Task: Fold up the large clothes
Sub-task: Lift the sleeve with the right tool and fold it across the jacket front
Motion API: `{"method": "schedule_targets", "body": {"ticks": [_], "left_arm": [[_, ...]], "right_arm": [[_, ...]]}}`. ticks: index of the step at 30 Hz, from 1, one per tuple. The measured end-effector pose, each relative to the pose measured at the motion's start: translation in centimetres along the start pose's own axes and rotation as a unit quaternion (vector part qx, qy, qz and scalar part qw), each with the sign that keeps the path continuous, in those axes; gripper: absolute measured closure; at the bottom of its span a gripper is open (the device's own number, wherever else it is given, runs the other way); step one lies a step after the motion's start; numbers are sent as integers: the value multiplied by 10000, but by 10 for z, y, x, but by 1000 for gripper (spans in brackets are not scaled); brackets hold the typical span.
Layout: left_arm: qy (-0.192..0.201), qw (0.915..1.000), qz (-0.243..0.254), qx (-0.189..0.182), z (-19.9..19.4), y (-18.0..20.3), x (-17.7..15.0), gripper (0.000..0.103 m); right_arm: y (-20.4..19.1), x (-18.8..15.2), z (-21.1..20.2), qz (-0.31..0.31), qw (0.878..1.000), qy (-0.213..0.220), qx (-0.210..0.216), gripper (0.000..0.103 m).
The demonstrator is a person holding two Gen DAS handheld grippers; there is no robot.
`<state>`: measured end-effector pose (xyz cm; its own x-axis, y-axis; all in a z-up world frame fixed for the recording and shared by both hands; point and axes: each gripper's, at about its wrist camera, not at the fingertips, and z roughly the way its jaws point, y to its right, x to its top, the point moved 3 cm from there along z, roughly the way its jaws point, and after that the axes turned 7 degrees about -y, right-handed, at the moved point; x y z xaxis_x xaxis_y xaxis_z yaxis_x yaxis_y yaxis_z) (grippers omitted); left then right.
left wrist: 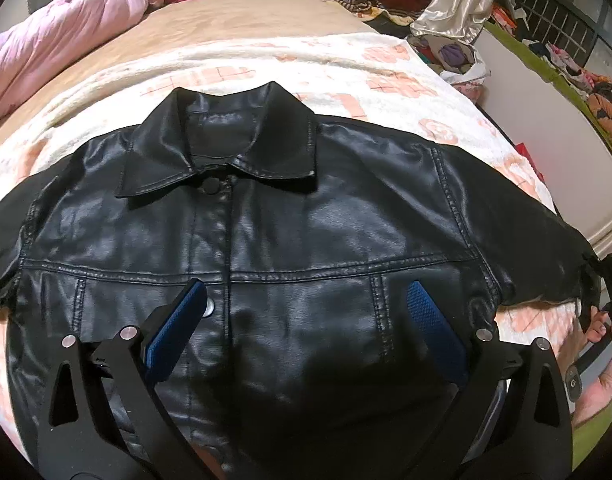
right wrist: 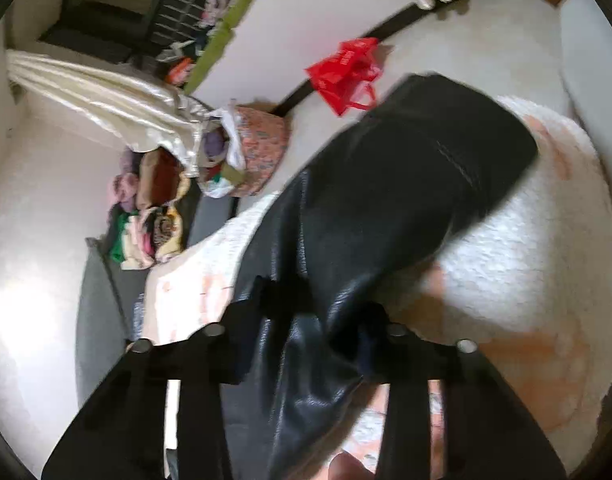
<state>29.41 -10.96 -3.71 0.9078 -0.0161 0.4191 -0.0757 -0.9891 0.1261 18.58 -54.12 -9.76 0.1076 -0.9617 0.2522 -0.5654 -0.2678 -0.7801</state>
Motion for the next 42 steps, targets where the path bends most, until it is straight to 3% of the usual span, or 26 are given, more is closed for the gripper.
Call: {"method": "schedule_targets", "body": {"ticks": [7, 13, 21, 30, 38, 42], "left_arm": [[40, 9999, -135, -87, -11, -19, -3, 9], [90, 9995, -255, -160, -25, -38, -5, 9], [164, 9985, -329, -404, -46, -64, 2, 9], [323, 9946, -667, -724, -74, -117, -6, 9], [441, 9872, -991, -1165, -78, -157, -14, 9], [455, 9826, -1234, -1315, -81, -178, -15, 9]], "right_arm": [[-33, -5, -21, -526, 9944, 143, 902, 89], [-84, -30, -46, -1588, 9748, -7, 1567, 89], [-158, -92, -78, -3229, 9307, -154, 1714, 89], [-216, -155, -98, -4196, 8862, -400, 1925, 89], [-250, -234, -104, -5091, 8362, -635, 1936, 89], [-261, -273, -100, -5379, 8179, -752, 1896, 89]]}}
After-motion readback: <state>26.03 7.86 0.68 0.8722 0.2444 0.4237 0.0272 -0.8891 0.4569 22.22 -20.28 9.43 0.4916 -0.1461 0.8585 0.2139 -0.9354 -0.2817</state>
